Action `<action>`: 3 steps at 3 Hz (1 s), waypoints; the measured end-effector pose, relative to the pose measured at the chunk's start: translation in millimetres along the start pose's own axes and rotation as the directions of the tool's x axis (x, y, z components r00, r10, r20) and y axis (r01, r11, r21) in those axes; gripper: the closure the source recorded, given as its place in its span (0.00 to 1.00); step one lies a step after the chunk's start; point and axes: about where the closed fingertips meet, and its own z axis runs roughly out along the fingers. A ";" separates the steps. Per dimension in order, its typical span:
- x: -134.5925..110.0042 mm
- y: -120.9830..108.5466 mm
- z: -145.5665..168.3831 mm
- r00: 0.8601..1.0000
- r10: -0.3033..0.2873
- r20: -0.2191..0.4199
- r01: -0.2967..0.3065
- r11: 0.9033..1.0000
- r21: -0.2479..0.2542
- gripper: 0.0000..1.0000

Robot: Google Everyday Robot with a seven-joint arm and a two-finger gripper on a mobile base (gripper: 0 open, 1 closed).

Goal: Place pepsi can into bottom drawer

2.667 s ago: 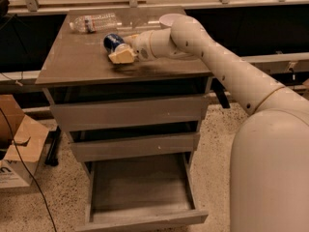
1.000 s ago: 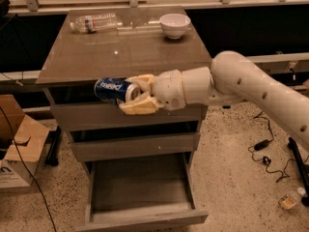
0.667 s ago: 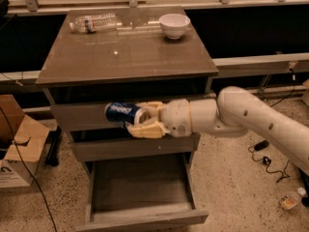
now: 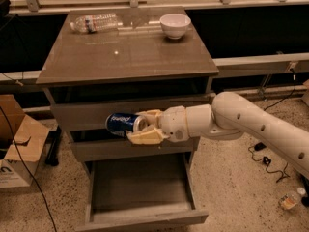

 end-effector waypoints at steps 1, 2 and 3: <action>50.6 -9.7 0.1 0.996 0.088 -0.022 -0.087 0.996 0.023 1.00; 113.9 -15.7 -3.5 0.985 0.170 -0.031 -0.169 0.985 0.036 1.00; 177.3 -18.1 -12.2 0.966 0.260 -0.015 -0.258 0.964 0.062 1.00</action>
Offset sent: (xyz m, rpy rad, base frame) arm -0.0025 -0.0651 -0.1870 -0.0255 0.2580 -0.1205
